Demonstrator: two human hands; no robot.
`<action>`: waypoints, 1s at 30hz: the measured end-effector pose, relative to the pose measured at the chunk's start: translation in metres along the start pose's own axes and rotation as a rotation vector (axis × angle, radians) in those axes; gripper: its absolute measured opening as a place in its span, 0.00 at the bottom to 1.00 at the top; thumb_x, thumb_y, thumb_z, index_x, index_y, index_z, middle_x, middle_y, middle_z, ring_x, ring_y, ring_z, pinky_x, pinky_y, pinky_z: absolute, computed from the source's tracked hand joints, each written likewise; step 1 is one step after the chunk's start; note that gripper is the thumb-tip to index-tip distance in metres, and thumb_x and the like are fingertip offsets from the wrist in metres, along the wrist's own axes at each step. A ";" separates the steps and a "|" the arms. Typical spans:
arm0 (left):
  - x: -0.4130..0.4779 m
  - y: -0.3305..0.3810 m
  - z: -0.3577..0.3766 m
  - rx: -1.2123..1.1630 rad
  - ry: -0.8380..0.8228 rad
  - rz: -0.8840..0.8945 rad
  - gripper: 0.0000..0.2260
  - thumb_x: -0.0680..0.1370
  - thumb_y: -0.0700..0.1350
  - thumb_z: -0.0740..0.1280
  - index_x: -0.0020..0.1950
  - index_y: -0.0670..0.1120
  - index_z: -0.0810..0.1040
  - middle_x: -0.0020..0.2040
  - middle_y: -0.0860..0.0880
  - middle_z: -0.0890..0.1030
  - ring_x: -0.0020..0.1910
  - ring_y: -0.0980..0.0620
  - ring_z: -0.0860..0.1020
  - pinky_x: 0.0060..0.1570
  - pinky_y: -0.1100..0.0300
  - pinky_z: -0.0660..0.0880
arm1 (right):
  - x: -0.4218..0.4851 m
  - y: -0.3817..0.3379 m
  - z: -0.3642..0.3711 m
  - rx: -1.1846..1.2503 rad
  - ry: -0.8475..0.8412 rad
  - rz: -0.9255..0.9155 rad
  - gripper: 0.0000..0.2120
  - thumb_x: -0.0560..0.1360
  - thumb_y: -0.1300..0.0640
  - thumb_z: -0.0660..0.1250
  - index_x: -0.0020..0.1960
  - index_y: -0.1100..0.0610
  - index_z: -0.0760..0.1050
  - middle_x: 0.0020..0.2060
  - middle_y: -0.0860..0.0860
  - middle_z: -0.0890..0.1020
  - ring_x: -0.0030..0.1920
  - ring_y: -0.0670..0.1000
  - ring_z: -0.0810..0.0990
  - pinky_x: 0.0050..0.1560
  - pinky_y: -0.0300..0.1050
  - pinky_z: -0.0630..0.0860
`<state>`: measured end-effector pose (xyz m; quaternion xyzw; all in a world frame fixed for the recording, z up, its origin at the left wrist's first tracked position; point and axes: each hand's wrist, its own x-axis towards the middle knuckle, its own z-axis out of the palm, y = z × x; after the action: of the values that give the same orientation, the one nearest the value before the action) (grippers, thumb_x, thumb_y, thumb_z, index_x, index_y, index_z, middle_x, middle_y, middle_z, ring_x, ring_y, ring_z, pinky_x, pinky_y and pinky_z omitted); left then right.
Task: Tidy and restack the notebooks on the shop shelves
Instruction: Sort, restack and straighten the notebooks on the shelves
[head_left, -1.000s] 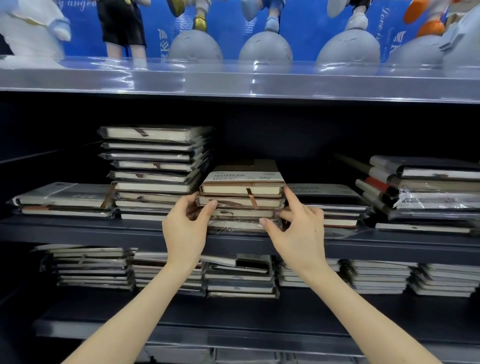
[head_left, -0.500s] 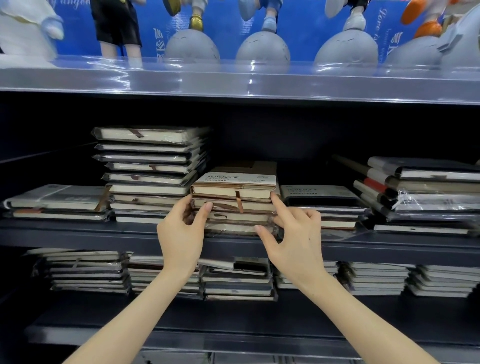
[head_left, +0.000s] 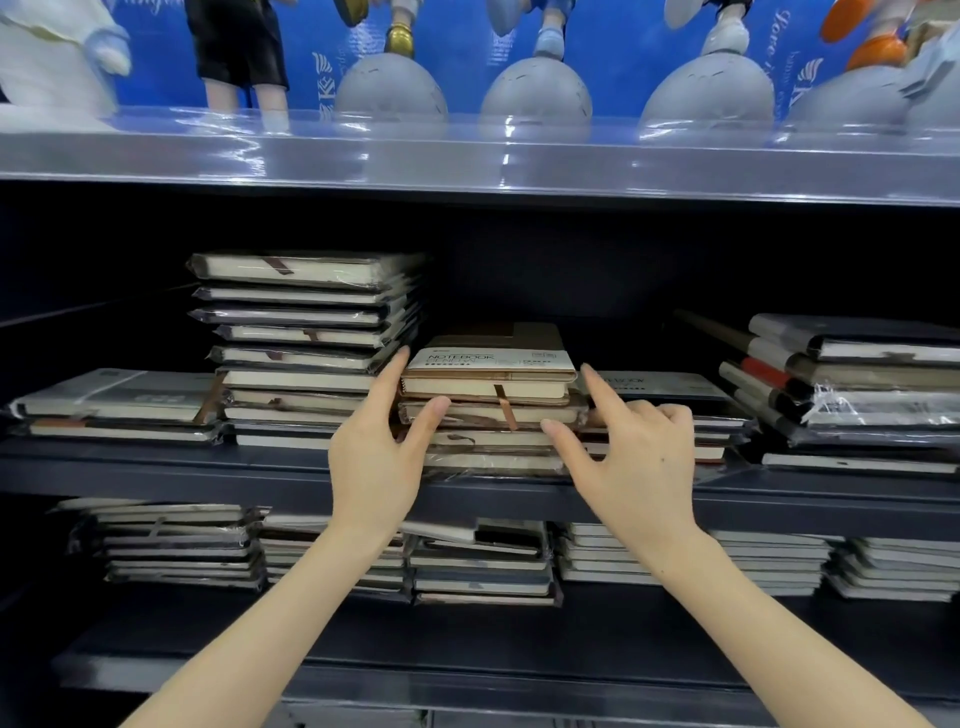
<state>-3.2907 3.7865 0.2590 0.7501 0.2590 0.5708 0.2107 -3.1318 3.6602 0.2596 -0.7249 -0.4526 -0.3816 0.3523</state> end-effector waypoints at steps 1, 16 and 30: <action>0.000 -0.001 -0.001 0.013 -0.008 0.011 0.25 0.77 0.55 0.64 0.73 0.54 0.65 0.35 0.61 0.75 0.31 0.62 0.72 0.38 0.74 0.68 | 0.002 -0.001 0.001 0.000 0.005 -0.007 0.29 0.74 0.39 0.59 0.65 0.59 0.75 0.25 0.43 0.72 0.30 0.46 0.70 0.43 0.47 0.67; -0.003 0.006 0.000 0.133 -0.022 -0.013 0.27 0.77 0.56 0.58 0.74 0.46 0.64 0.29 0.54 0.72 0.29 0.59 0.70 0.32 0.69 0.63 | 0.004 -0.005 0.003 0.071 -0.016 -0.162 0.28 0.76 0.47 0.59 0.66 0.67 0.71 0.34 0.48 0.75 0.37 0.50 0.74 0.43 0.47 0.72; -0.003 -0.003 -0.005 -0.005 -0.070 0.091 0.20 0.79 0.43 0.63 0.71 0.46 0.68 0.36 0.56 0.76 0.35 0.58 0.75 0.39 0.75 0.69 | 0.028 0.005 -0.018 0.290 -0.264 -0.101 0.17 0.80 0.53 0.61 0.68 0.55 0.72 0.41 0.53 0.82 0.43 0.50 0.75 0.45 0.35 0.59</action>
<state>-3.2962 3.7867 0.2563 0.7801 0.2154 0.5540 0.1953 -3.1235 3.6540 0.2913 -0.6868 -0.5806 -0.2312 0.3711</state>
